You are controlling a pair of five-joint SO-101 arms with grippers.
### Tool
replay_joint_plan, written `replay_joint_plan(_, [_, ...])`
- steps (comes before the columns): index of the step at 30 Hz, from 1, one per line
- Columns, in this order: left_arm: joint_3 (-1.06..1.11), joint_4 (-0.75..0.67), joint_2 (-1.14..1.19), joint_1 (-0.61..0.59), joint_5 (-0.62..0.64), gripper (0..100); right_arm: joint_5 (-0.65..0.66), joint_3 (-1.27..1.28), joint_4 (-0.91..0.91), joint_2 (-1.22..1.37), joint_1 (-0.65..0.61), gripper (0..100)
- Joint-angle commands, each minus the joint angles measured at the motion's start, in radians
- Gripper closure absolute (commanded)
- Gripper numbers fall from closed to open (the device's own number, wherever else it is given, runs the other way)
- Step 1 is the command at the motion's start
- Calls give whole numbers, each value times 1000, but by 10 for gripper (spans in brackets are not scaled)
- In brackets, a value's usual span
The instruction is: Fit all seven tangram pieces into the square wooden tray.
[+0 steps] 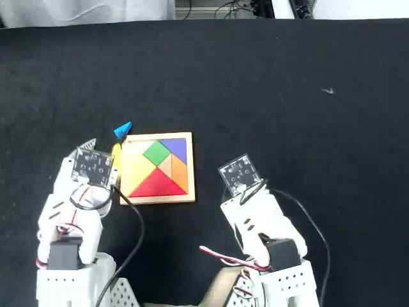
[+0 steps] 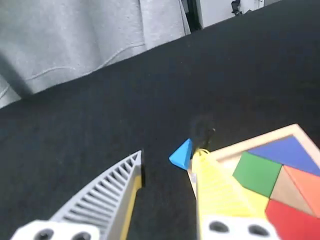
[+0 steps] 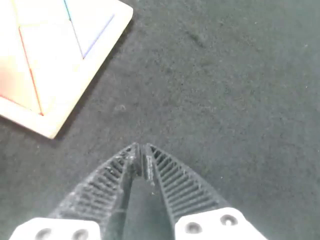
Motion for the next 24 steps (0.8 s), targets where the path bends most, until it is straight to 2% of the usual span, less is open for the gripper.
replay_joint_plan(1, [-306, 78, 311, 4, -44, 826, 6, -4, 14, -93, -6, 976])
replay_joint_plan(6, [-648, 183, 838, -4, -166, 823, 6, -4, 15, -93, -6, 976])
replay_joint_plan(10, [-881, 219, 1188, 2, -172, 757, 8, -4, 15, -93, -6, 976])
replay_joint_plan(13, [-1026, 213, 1415, -1, -176, 750, 8, -4, 15, -93, -6, 976])
replay_joint_plan(16, [-1145, 210, 1608, 2, -184, 750, 8, -4, 15, -93, -6, 976])
replay_joint_plan(19, [-1245, 212, 1765, 2, -258, 750, 8, -4, 15, -93, -6, 976])
replay_joint_plan(24, [-1379, 187, 1923, -5, -270, 751, 8, -4, 14, -93, -6, 976])
